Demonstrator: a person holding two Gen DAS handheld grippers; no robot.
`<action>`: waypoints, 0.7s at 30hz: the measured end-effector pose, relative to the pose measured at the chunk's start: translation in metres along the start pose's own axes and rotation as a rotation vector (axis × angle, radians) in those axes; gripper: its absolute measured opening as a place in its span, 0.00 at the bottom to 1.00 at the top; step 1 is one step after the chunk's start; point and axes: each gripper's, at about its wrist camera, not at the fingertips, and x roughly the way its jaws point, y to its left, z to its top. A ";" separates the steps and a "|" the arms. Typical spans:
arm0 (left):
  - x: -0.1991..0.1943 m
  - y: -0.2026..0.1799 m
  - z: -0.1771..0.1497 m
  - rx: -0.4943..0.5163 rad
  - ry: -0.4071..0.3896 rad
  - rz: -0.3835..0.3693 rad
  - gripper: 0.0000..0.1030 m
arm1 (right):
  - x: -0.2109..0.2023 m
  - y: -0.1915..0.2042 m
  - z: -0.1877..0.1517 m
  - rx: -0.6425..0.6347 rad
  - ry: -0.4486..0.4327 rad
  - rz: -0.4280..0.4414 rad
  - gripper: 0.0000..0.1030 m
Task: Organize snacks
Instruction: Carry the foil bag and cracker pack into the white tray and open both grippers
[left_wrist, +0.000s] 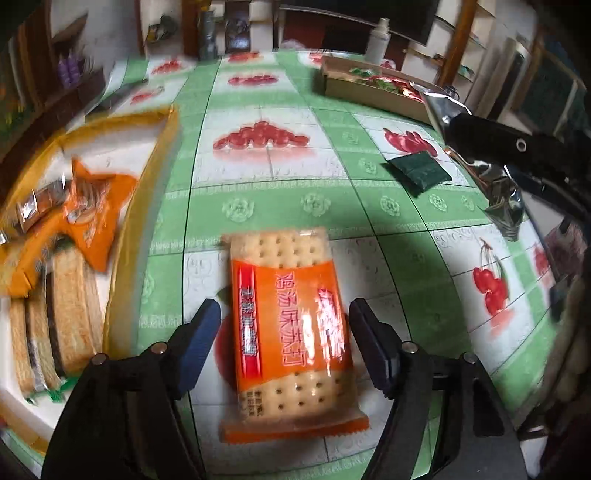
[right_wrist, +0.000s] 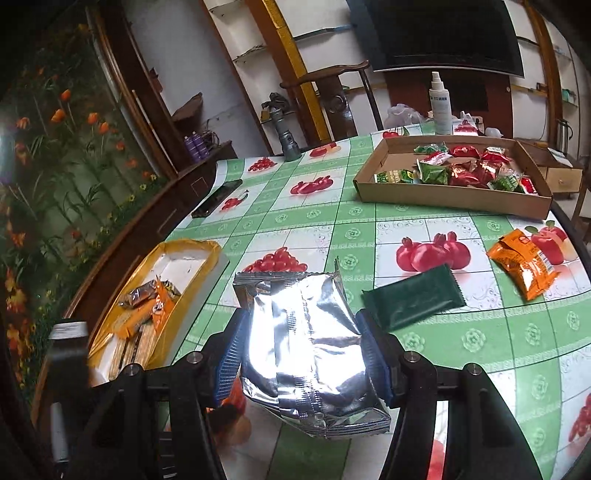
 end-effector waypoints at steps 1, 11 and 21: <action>-0.001 -0.002 -0.001 0.015 -0.005 -0.002 0.62 | -0.002 0.001 -0.001 -0.004 0.001 0.001 0.59; -0.053 0.044 -0.006 -0.170 -0.131 -0.194 0.50 | -0.006 0.029 -0.006 -0.053 0.019 0.053 0.59; -0.095 0.144 -0.024 -0.388 -0.251 -0.045 0.50 | 0.033 0.107 0.003 -0.119 0.116 0.187 0.58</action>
